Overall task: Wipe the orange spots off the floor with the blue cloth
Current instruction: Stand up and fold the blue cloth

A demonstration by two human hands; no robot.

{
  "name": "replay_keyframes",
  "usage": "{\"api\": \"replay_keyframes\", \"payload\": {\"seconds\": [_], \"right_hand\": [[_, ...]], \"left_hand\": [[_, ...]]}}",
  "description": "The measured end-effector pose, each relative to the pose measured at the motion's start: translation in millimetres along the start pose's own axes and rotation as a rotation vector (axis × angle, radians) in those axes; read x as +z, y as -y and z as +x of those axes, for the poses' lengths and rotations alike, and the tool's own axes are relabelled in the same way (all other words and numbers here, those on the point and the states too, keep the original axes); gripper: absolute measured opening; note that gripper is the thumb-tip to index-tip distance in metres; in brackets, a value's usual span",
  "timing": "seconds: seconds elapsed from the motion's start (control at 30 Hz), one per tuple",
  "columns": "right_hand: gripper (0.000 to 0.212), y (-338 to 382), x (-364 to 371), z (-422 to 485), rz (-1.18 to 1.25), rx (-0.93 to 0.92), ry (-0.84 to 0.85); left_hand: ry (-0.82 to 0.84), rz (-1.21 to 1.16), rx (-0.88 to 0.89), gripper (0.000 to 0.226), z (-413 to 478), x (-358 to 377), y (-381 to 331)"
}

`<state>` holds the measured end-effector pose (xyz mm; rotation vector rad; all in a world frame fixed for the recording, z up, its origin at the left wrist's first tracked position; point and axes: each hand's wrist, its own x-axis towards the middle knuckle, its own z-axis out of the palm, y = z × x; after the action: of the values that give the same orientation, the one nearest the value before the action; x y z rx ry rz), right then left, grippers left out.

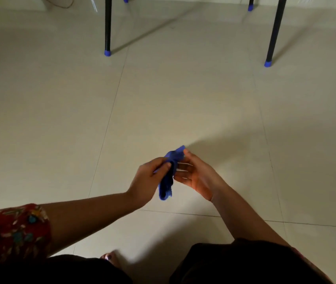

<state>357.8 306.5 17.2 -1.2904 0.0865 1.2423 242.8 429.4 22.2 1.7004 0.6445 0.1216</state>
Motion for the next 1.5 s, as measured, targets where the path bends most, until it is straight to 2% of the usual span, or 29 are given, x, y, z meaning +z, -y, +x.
{"api": "replay_keyframes", "payload": {"seconds": [0.07,0.13,0.2,0.3,0.4,0.53,0.7,0.77,0.8,0.87,0.93,1.0,1.07,1.13,1.2,1.3,1.4,1.5], "right_hand": [[0.037,9.7,3.2,-3.5,0.076,-0.037,-0.024],[0.035,13.1,5.1,-4.6,0.072,-0.089,-0.045],[0.032,17.8,9.7,-8.4,0.002,-0.143,-0.087],[0.021,27.6,13.8,-12.7,-0.125,-0.202,-0.106],[0.005,38.2,6.5,-16.4,-0.093,-0.221,-0.075],[0.016,41.2,-22.3,-16.6,-0.041,-0.16,-0.134],[0.021,26.2,-39.8,-11.9,-0.184,-0.041,-0.209],[0.038,20.6,-39.1,-7.2,-0.322,-0.061,-0.245],[0.041,18.1,-39.0,-3.1,-0.464,-0.11,-0.243],[0.021,11.2,-39.5,3.6,-0.83,-0.224,-0.274],[0.01,6.1,-40.0,5.6,-1.028,-0.306,-0.373],[0.003,7.8,-40.5,3.5,-1.066,-0.432,-0.454],[0.013,20.2,-40.4,-2.2,-1.115,-0.642,-0.512],[0.02,43.0,-36.1,-9.5,-1.081,-0.84,-0.51],[0.012,67.2,-29.9,-18.0,-0.999,-0.939,-0.486],[0.007,104.9,-23.8,-31.8,-0.886,-1.061,-0.508],[0.02,135.7,-21.0,-41.3,-0.955,-1.181,-0.55],[0.025,157.6,-23.3,-48.2,-0.976,-1.271,-0.589]], "left_hand": [[-0.071,-0.13,-0.095,0.028,11.4,-4.3,-16.1],[-0.043,-0.318,-0.249,0.029,20.3,-8.8,-28.5],[0.045,-0.421,-0.326,0.031,23.2,-12.1,-39.4],[0.164,-0.34,-0.277,0.034,22.8,-10.5,-48.4],[0.028,-0.344,-0.264,0.034,26.6,-6.0,-56.2],[-0.142,-0.419,-0.189,0.029,39.3,-12.0,-67.4],[-0.027,-0.389,-0.251,0.031,49.1,-18.9,-70.7],[0.027,-0.349,-0.26,0.03,48.7,-18.5,-69.3],[0.046,-0.332,-0.258,0.031,47.6,-17.9,-69.7],[0.054,-0.313,-0.263,0.031,44.9,-15.7,-70.6],[0.019,-0.286,-0.272,0.033,43.7,-14.6,-70.1],[-0.061,-0.278,-0.243,0.03,43.1,-16.3,-70.6],[-0.167,-0.302,-0.173,0.021,44.1,-21.9,-75.0],[-0.264,-0.348,-0.096,0.019,48.3,-29.9,-84.3],[-0.319,-0.377,-0.028,0.019,52.0,-38.2,-96.9],[-0.296,-0.38,0.084,0.016,59.1,-47.2,-120.6],[-0.254,-0.317,0.231,0.041,66.6,-54.8,-145.7],[-0.24,-0.191,0.377,0.049,73.7,-63.2,-173.8]]}}
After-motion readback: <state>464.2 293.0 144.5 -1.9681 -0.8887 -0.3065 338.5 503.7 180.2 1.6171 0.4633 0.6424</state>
